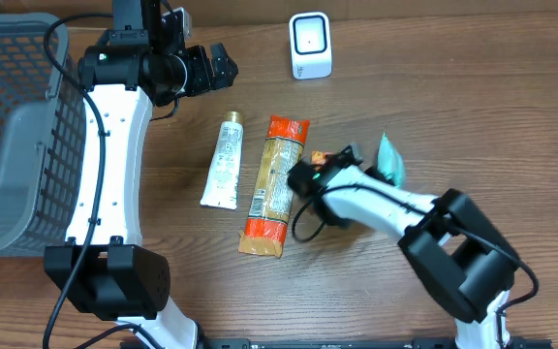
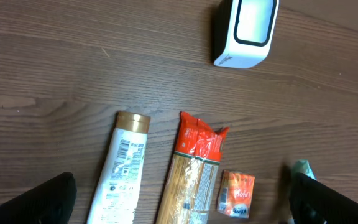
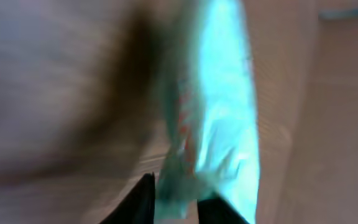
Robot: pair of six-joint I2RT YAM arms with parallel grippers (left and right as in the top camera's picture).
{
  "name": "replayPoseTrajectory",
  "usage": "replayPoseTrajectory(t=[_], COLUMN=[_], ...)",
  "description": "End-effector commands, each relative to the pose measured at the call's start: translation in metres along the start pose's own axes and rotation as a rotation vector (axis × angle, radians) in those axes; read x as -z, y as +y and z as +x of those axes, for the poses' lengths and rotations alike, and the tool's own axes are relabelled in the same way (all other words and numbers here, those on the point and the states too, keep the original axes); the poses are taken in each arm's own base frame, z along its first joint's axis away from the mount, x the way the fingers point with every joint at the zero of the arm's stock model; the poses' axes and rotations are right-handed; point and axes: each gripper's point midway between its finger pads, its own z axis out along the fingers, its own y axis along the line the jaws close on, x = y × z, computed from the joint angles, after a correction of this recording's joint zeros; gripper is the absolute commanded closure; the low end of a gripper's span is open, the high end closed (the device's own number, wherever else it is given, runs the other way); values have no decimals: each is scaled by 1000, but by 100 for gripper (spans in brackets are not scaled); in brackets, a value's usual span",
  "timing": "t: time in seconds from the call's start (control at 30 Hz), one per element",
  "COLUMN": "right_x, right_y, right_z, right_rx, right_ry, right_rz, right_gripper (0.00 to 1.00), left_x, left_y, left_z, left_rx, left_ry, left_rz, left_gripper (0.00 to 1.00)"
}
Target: Scan the item barcode
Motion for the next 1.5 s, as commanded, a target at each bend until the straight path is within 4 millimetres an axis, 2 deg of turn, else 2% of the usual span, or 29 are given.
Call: replayPoseTrajectory(t=[0.0,0.03,0.07,0.1,0.13,0.3,0.43,0.57,0.67,0.73,0.77,0.9,1.03,1.13,1.27,1.37,1.47], right_x=[18,22,26,28,30,47,67,78,66,56,49,40,20,-3,-34,-55,-68], right_y=[28,33,38,43,46,54,32,14,9,12,21,48,58,51,30,13,2], right_z=[4,5,7,8,8,-1,-24,-50,-69,-77,-76,-55,-30,-10,9,15,10], right_rx=[82,92,100,100,84,-25,-177,-396,-634,-686,-693,-657,-648,-653,-676,-705,-688], right_ry=[-5,-13,-14,-12,-5,36,27,63,166,188,214,325,400,440,464,461,412], right_rz=[-111,-120,-137,-160,-181,-370,-562,-882,-1102,-1198,-1244,-1272,-1185,-1051,-877,-790,-796], right_gripper=[50,39,32,25,23,24,24,25,28,29,30,31,31,30,30,30,30], left_x=[0,0,0,0,0,0,0,0,0,0,0,0,0,0,0,0,0], left_y=[0,0,0,0,0,0,0,0,0,0,0,0,0,0,0,0,0], left_z=[0,0,0,0,0,0,0,0,0,0,0,0,0,0,0,0,0], left_rx=[-21,-21,-21,-21,-21,-21,-21,-21,-21,-21,-21,-21,-21,-21,-21,-21,-21], left_ry=[0,0,0,0,0,0,0,0,0,0,0,0,0,0,0,0,0], left_rz=[-2,-2,-2,-2,-2,-2,-2,-2,-2,-2,-2,-2,-2,-2,-2,-2,-2], left_gripper=[0,0,0,0,0,0,0,0,0,0,0,0,0,0,0,0,0])
